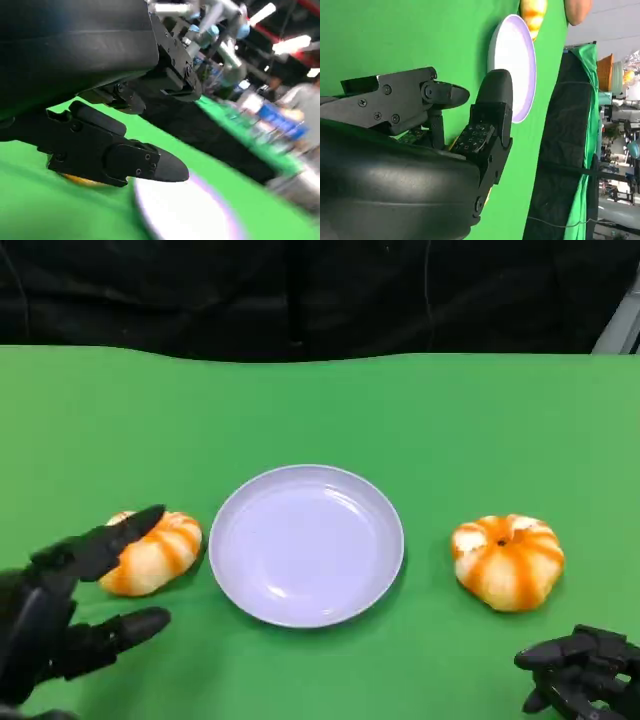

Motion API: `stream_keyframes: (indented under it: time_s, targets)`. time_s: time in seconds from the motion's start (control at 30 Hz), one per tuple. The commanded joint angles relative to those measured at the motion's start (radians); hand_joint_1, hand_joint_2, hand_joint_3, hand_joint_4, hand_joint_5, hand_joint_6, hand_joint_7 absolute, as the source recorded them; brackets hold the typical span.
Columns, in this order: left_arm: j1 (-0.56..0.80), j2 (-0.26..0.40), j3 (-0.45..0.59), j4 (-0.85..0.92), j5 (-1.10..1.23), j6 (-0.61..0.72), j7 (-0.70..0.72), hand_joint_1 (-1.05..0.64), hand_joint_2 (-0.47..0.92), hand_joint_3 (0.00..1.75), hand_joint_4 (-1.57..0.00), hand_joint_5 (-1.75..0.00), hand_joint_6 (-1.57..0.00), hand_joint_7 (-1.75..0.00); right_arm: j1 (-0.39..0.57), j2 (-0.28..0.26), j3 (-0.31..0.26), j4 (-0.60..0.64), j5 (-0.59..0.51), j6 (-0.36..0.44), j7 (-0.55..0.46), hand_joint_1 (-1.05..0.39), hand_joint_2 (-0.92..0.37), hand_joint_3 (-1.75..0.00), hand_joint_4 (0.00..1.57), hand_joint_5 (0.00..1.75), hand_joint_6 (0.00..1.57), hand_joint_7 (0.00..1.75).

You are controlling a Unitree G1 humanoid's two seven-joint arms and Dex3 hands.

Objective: Grasp the bread from the table and place it into the plate.

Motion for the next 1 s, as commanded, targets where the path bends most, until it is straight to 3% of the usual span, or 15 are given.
stream_keyframes:
  time_s: [0.03, 0.27, 0.63, 1.0]
  targets:
    - [-0.018, 0.052, -0.043, -0.007, 0.095, 0.065, 0.125, -0.64, 0.92, 0.12, -0.58, 0.0, -0.59, -0.03, 0.011, -0.013, -0.007, -0.015, 0.009, 0.001, -0.001, 0.01, -0.92, -0.4, 0.73, 1.33, 0.97, 0.58]
    - [-0.024, 0.102, -0.117, -0.001, 0.133, 0.122, 0.222, -0.64, 0.92, 0.12, -0.59, -0.01, -0.61, -0.03, 0.012, -0.012, -0.007, -0.017, 0.016, 0.009, 0.006, 0.0, -0.92, -0.4, 0.73, 1.34, 0.96, 0.58]
    - [-0.086, 0.162, -0.243, 0.054, 0.188, 0.28, 0.256, -0.67, 0.92, 0.15, -0.61, -0.01, -0.63, -0.02, 0.008, -0.009, -0.005, -0.009, 0.009, -0.002, 0.003, 0.0, -0.92, -0.4, 0.73, 1.33, 0.96, 0.57]
    - [-0.153, 0.178, -0.328, 0.15, 0.161, 0.332, 0.253, -0.68, 0.92, 0.17, -0.63, -0.02, -0.63, -0.01, 0.01, -0.008, -0.003, -0.011, 0.008, -0.002, 0.001, 0.0, -0.92, -0.39, 0.72, 1.33, 0.96, 0.57]
